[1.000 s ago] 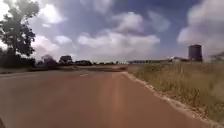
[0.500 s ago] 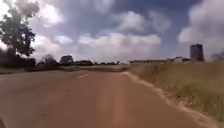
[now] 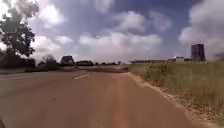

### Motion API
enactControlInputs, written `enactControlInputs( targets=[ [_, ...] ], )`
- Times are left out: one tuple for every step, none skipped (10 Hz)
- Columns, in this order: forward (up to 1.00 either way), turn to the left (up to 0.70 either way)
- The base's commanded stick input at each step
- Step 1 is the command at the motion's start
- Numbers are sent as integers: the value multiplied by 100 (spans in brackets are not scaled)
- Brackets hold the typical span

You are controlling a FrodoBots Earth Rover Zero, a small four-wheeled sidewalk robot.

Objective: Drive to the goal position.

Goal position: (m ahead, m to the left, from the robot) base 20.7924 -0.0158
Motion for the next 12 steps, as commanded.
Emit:
enactControlInputs(
  targets=[
    [100, 0],
    [100, 0],
    [100, 0],
    [100, 0],
    [100, 0],
    [100, 0],
    [100, 0],
    [100, 0],
    [100, 0],
    [100, 0],
    [100, 0],
    [100, 0]
  ],
)
